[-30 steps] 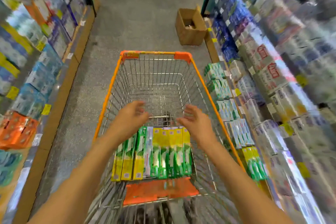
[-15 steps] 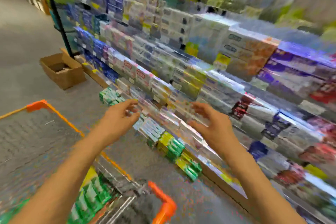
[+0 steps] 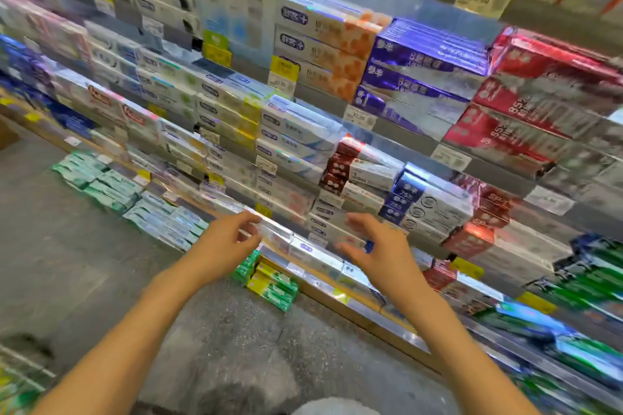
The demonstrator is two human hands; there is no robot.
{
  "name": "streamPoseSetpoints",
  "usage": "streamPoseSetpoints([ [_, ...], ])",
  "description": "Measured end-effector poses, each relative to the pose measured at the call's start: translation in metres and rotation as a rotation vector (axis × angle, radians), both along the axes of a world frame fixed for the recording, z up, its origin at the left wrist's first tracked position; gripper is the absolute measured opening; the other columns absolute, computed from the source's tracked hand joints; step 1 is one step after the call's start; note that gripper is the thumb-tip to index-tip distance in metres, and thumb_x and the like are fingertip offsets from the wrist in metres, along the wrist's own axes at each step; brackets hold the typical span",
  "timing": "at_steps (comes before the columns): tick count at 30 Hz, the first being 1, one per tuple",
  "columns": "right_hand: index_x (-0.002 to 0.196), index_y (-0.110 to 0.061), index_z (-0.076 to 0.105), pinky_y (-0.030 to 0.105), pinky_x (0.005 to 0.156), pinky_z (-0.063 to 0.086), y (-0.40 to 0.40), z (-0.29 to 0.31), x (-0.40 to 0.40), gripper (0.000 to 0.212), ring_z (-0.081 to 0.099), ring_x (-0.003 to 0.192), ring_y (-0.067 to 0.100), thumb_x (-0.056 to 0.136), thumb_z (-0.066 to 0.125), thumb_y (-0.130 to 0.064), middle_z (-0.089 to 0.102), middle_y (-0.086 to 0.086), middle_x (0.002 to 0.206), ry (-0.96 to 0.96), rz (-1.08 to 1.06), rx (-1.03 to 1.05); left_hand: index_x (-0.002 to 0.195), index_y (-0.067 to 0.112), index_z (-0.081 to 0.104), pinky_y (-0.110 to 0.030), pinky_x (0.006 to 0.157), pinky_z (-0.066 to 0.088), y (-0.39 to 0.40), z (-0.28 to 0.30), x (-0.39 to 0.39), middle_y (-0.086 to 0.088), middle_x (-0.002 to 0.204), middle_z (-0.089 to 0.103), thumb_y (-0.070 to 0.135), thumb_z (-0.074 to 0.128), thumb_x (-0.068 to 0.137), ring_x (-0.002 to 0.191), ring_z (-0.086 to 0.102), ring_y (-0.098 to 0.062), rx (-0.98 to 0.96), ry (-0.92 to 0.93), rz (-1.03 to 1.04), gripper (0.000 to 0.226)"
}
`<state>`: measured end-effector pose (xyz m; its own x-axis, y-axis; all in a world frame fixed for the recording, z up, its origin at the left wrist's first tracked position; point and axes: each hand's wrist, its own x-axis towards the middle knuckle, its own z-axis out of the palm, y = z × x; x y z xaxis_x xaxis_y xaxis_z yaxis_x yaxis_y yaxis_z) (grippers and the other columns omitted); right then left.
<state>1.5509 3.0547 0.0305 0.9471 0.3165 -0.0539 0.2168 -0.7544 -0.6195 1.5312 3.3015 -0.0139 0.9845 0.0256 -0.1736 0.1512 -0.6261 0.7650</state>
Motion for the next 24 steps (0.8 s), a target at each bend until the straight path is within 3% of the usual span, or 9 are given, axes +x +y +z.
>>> streamPoseSetpoints([
  [3,0.135,-0.019,0.046,0.025,0.104,0.038,0.007,-0.029,0.022,0.051,0.049,0.125,0.013,0.089,0.064,-0.03,0.054,-0.002,0.135,0.101,0.006,-0.035,0.123,0.02,0.055,-0.034,0.074,0.05,0.0,-0.03,0.023,0.0,0.104,0.062,0.019,0.056,0.092,0.085,0.06,-0.02,0.003,0.06,-0.011,0.031],
  [6,0.135,-0.017,0.047,0.024,0.103,0.037,0.02,-0.063,0.049,0.05,0.049,0.125,0.014,0.089,0.064,-0.028,0.055,0.001,0.135,0.183,0.001,-0.065,0.12,0.026,0.053,-0.045,0.079,0.049,0.002,-0.068,0.051,-0.01,0.101,0.065,0.021,0.052,0.094,0.088,0.061,-0.03,0.018,0.137,-0.058,0.027],
  [10,0.132,-0.013,0.05,0.022,0.099,0.036,0.036,-0.137,0.094,0.048,0.051,0.123,0.016,0.089,0.064,-0.028,0.056,0.002,0.133,0.233,0.009,-0.148,0.13,0.022,0.05,-0.03,0.08,0.045,0.005,-0.141,0.098,-0.001,0.114,0.06,0.025,0.052,0.094,0.093,0.058,-0.022,0.134,0.212,-0.118,0.037],
  [13,0.13,-0.008,0.053,0.027,0.098,0.037,0.041,-0.204,0.123,0.047,0.052,0.121,0.02,0.088,0.066,-0.025,0.057,0.007,0.131,0.313,-0.017,-0.177,0.13,0.019,0.051,-0.03,0.084,0.044,0.01,-0.203,0.127,-0.002,0.121,0.059,0.027,0.056,0.091,0.104,0.056,-0.022,0.224,0.262,-0.155,0.041],
  [18,0.12,0.0,0.058,0.028,0.091,0.038,0.034,-0.356,0.16,0.039,0.056,0.114,0.028,0.088,0.066,-0.019,0.061,0.016,0.121,0.419,-0.052,-0.212,0.134,0.017,0.047,-0.03,0.092,0.042,0.018,-0.335,0.171,-0.006,0.13,0.054,0.026,0.057,0.09,0.119,0.051,-0.023,0.374,0.281,-0.237,0.046],
  [22,0.107,0.004,0.061,0.032,0.073,0.038,0.035,-0.51,0.183,0.032,0.059,0.094,0.027,0.086,0.066,-0.02,0.064,0.022,0.108,0.505,-0.011,-0.314,0.142,0.018,0.037,-0.036,0.102,0.037,0.006,-0.477,0.19,-0.006,0.144,0.04,0.03,0.055,0.092,0.131,0.038,-0.024,0.527,0.345,-0.395,0.054],
  [24,0.119,-0.004,0.059,0.031,0.079,0.043,0.036,-0.599,0.194,0.042,0.059,0.105,0.028,0.084,0.067,-0.026,0.062,0.016,0.118,0.52,0.034,-0.355,0.142,0.02,0.036,-0.038,0.099,0.039,-0.006,-0.549,0.194,-0.005,0.143,0.038,0.032,0.055,0.092,0.13,0.038,-0.024,0.607,0.356,-0.513,0.054],
])
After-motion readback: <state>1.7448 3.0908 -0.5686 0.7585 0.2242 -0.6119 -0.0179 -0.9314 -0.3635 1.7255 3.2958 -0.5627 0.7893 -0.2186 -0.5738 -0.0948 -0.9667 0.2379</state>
